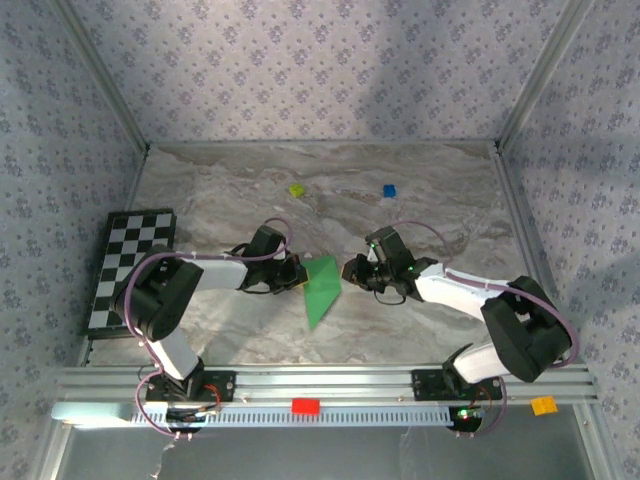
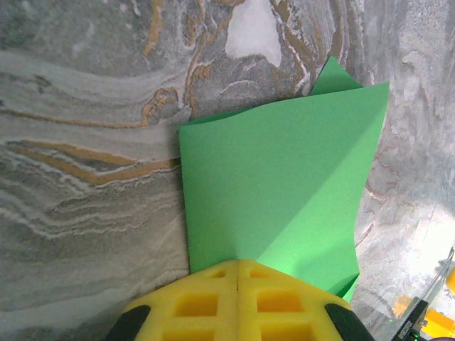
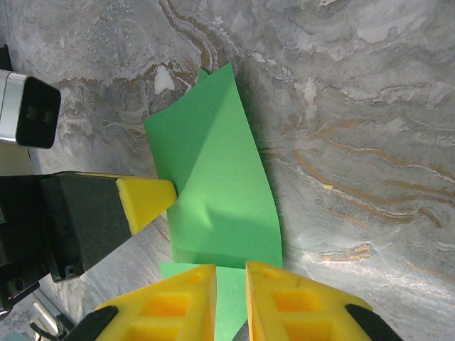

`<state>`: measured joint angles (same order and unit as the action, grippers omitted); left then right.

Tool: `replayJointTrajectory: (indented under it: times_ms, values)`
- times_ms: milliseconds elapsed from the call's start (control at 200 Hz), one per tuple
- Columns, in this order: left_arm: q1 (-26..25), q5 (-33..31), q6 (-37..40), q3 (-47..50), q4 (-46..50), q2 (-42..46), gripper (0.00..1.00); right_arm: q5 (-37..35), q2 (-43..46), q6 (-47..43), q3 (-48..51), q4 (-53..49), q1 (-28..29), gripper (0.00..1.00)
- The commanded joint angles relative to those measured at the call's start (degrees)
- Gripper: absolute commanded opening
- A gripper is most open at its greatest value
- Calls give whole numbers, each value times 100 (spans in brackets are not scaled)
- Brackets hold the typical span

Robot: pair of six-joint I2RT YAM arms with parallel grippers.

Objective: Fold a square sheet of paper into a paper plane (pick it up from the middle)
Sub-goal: Fold the wing for the fifth time at the center of the table.

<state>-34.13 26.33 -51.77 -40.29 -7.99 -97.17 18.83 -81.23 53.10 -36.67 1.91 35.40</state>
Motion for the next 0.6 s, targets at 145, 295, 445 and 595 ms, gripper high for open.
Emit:
replayJointTrajectory:
  times_ms: [145,295,445,595]
  values:
    - [-2,-34,35,56,205,5,3,306,-255,225,127,276,-103,20]
    - [-1,-22,39,61,215,5,2,445,-417,266,72,311,-94,21]
    - [0,-22,53,79,231,5,2,524,-570,293,-7,336,-94,24]
    - [0,-32,43,79,236,40,1,674,-852,252,-203,185,-94,26]
